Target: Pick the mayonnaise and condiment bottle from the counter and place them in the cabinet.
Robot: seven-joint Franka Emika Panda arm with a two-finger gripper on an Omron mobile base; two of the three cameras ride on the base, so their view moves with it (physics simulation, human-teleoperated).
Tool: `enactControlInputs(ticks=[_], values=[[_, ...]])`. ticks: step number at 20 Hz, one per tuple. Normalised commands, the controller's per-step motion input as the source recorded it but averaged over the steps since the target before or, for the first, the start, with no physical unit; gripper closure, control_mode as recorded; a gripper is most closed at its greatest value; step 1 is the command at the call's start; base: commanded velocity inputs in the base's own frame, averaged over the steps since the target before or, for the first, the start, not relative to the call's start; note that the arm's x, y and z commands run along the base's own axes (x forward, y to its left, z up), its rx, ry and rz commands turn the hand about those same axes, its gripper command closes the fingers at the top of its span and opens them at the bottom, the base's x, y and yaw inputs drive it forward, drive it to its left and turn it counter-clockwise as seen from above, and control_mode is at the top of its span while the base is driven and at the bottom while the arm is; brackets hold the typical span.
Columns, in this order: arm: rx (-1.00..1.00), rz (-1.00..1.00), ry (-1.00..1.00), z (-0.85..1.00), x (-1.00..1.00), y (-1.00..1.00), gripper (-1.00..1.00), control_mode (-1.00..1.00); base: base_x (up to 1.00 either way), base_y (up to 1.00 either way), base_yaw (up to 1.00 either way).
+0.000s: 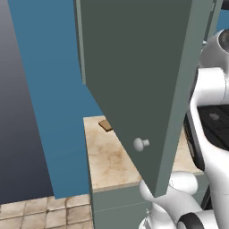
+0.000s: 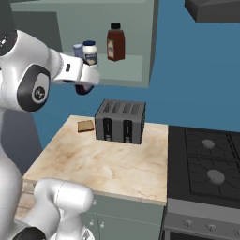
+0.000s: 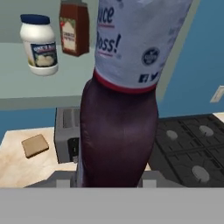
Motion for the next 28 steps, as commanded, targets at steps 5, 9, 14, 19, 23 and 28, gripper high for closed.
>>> enactControlInputs(ticks=[5,9,14,19,23,28], values=[[-0.03,0.00,-0.02,0.00,0.31,-0.07,1.00,-1.00,0.00,0.00,0.00],[-0.05,0.00,-0.01,0.00,0.49,-0.09,1.00,-1.00,0.00,0.00,0.00],[-0.05,0.00,-0.02,0.00,0.47,-0.10,1.00,-1.00,0.00,0.00,0.00],[-0.02,0.00,0.00,-0.01,0.53,-0.13,1.00,-1.00,0.00,0.00,0.00],[0.00,0.00,0.00,-0.13,0.58,-0.15,1.00,-1.00,0.00,0.00,0.00],[-0.02,0.00,0.00,-0.23,0.50,-0.12,1.00,-1.00,0.00,0.00,0.00]])
